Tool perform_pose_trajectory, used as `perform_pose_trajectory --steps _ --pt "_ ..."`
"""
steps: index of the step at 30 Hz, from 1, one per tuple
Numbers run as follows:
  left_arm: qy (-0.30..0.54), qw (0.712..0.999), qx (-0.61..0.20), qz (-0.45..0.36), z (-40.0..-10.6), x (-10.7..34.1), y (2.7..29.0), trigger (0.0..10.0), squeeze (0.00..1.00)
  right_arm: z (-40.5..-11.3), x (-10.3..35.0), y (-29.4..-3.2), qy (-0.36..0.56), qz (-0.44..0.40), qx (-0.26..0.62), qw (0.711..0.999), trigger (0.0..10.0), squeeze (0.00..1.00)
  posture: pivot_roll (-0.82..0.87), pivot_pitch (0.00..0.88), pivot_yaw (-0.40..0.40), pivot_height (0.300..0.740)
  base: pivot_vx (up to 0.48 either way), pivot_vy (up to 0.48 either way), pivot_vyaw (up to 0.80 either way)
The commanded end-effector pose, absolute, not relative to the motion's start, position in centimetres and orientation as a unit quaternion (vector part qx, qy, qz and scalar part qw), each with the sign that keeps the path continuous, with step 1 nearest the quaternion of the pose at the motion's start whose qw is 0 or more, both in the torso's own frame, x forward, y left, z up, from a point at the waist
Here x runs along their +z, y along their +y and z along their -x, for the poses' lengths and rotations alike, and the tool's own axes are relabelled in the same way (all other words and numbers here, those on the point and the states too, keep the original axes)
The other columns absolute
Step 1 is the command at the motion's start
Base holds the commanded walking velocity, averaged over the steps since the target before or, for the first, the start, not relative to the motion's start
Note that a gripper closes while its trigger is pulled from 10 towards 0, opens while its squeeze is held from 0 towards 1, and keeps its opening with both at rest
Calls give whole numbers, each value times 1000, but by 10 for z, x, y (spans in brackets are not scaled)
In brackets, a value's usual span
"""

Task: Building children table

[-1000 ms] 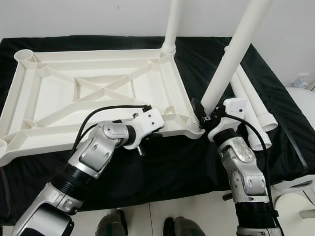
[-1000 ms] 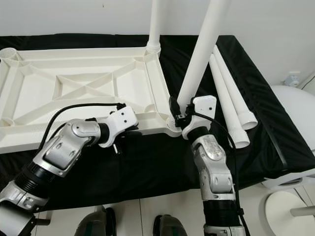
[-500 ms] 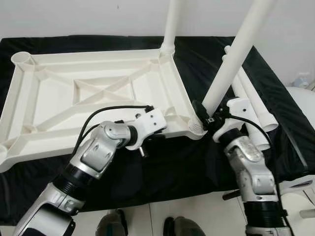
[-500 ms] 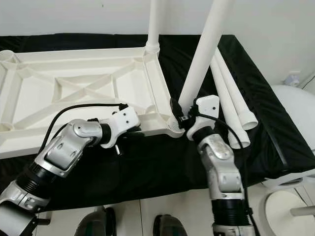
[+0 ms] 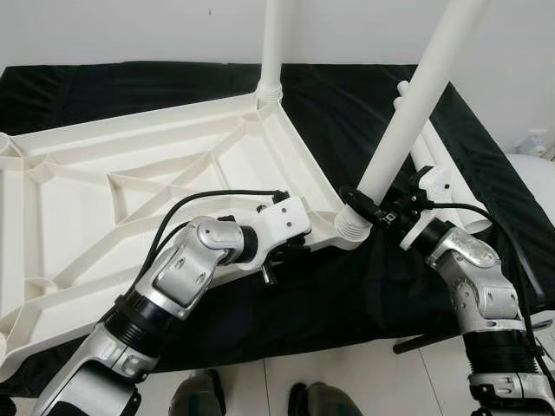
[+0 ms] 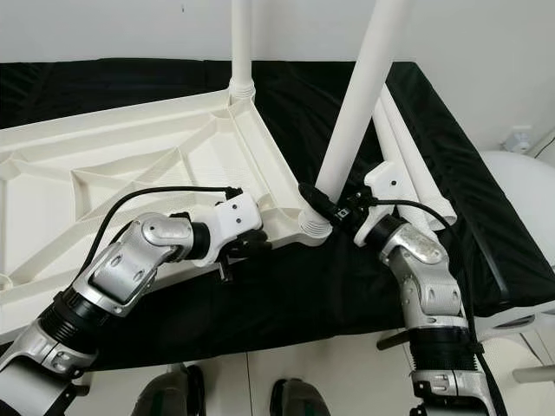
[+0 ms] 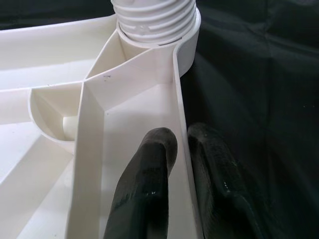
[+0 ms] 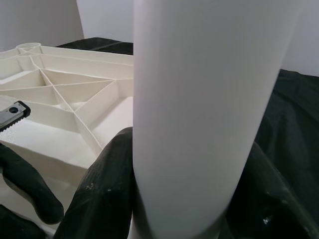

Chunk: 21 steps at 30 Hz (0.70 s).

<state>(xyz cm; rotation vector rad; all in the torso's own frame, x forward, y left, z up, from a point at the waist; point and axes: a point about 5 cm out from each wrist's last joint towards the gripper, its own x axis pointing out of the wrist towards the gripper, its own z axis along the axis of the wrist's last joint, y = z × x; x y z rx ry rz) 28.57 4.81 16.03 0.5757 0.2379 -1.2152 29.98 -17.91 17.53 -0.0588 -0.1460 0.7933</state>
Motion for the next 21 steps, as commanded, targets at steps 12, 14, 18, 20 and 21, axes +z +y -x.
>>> perform_pose_trajectory --steps 12,14,18,20,21 --pt "118 810 -504 -277 -296 168 52 10000 671 -295 154 -169 -38 21 438 898 10000 0 21 101 -18 740 0 0 0" --pt "137 825 -474 -275 -302 167 54 10000 1000 -296 155 -171 -45 20 431 901 10000 0 19 104 -16 740 0 0 0" --pt "150 840 -440 -280 -309 166 56 10000 976 -296 156 -172 -47 20 426 903 10000 0 20 107 -16 740 0 0 0" --pt "171 853 -409 -277 -314 163 59 10000 0 -297 157 -173 -51 23 423 905 10000 0 20 109 -15 740 0 0 0" --pt "171 853 -409 -277 -314 163 59 10000 0 -297 157 -173 -51 23 423 905 10000 0 20 109 -15 740 0 0 0"
